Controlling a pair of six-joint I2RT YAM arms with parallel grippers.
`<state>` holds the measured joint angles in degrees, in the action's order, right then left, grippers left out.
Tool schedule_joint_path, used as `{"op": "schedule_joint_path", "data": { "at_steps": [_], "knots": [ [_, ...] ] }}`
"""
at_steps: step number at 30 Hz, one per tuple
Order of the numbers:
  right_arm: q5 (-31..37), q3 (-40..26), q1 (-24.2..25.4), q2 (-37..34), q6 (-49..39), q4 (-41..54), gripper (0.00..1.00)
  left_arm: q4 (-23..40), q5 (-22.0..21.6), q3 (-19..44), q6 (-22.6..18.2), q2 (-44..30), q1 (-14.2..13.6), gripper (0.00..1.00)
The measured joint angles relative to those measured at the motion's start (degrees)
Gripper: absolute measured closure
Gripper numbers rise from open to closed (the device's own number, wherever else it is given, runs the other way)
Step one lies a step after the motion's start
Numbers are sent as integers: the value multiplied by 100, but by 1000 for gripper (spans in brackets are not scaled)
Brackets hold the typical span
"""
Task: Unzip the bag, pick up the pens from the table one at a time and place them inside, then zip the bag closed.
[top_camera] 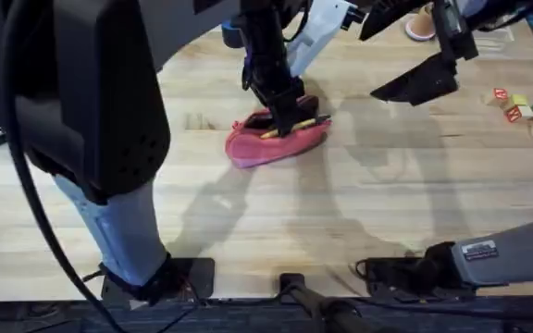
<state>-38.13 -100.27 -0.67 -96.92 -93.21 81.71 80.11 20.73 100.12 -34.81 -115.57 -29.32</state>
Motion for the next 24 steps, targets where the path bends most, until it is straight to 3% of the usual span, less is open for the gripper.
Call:
{"op": "schedule_joint_path", "data": {
  "at_steps": [24],
  "knots": [
    [0, 0, 0, 0, 0, -5, 5, -3, -627, 2, 38, 0, 398, 958]
  ]
}}
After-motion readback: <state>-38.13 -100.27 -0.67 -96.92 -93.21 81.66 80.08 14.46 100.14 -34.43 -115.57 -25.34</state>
